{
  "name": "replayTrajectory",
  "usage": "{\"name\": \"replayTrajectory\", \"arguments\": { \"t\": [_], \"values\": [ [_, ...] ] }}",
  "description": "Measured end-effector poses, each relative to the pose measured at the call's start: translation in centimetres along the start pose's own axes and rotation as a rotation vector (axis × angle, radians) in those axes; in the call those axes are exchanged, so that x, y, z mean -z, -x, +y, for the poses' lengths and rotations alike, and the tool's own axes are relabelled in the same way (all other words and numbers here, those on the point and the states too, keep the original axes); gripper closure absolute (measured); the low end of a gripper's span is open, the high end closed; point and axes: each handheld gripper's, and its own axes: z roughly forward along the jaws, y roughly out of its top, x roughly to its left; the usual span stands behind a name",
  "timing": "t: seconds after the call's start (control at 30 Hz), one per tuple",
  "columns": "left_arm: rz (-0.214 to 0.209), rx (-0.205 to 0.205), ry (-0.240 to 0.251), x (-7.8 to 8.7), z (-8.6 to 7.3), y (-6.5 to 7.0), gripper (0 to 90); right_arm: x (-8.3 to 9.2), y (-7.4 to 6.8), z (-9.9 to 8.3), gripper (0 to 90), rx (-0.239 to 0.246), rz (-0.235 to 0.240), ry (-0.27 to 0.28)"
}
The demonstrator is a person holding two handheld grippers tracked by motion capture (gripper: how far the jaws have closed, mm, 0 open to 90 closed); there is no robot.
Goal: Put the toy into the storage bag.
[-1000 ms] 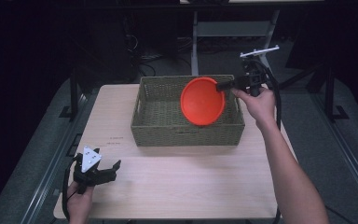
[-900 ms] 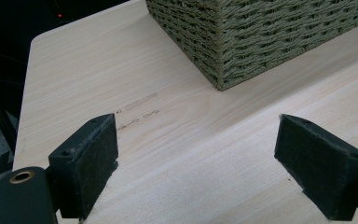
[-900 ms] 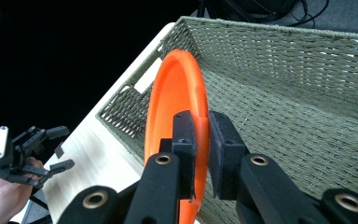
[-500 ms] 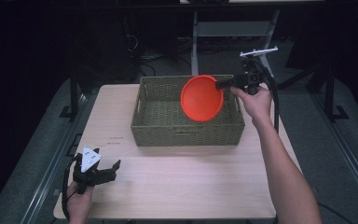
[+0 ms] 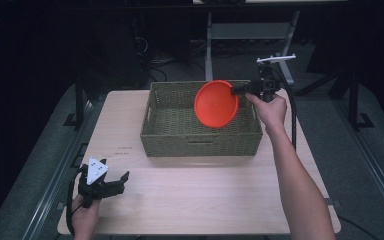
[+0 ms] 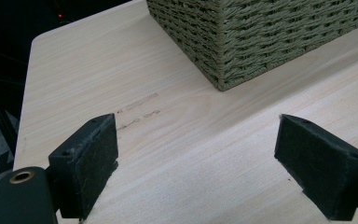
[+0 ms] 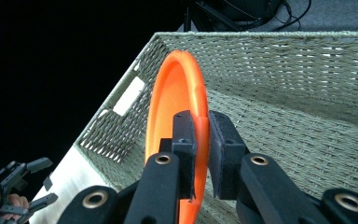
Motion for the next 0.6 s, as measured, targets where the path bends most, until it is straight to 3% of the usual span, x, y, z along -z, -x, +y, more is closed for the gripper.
{"name": "replayTrajectory", "arguments": {
  "t": [0.6],
  "values": [
    [0.000,-0.001,0.001,0.0,0.0,0.0,12.9,-2.2,0.9,-0.4,81.5,-0.028,-0.049,-0.018]
  ]
}}
